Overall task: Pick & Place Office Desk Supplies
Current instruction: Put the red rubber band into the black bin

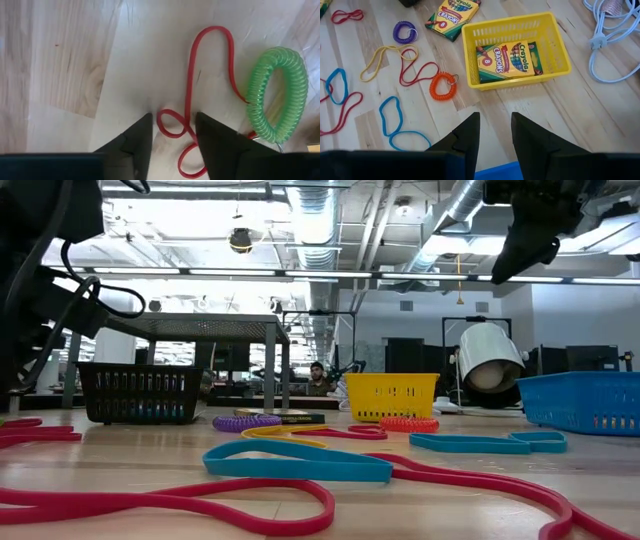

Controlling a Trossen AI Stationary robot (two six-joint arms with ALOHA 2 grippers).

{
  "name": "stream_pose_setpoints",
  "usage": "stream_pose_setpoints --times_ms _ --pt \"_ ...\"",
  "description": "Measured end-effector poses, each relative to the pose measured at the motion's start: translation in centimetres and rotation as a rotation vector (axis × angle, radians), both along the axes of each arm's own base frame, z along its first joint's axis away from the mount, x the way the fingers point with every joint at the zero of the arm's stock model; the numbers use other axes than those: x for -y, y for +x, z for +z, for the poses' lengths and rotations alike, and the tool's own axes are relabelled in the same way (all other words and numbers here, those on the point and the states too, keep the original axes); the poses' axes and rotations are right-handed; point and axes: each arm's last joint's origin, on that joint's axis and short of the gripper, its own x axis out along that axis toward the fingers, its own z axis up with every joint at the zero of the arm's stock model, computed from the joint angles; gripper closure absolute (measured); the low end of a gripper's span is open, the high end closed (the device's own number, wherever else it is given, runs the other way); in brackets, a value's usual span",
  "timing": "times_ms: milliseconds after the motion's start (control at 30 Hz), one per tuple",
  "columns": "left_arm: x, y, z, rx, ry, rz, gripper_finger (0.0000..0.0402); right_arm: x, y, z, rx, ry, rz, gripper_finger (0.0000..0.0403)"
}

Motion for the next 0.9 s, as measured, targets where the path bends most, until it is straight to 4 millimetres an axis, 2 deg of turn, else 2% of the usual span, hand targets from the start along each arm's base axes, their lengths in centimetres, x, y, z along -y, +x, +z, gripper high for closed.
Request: stream_pose_setpoints --times_ms 300,533,900 --pt "0.0 -0.1 0.4 0.023 -0.020 0.005 0.0392 0.0 0.0 0.0 0.002 0.000 0.000 0.0296" --pt "0.0 -0.1 0.9 0.061 -0.064 0.008 0.0399 0.0 0.0 0.0 0.002 0.001 0.000 0.0296" --pt "0.0 -0.3 1.0 0.030 -0.074 0.007 0.0400 0.0 0.0 0.0 0.002 0.001 0.000 0.0296"
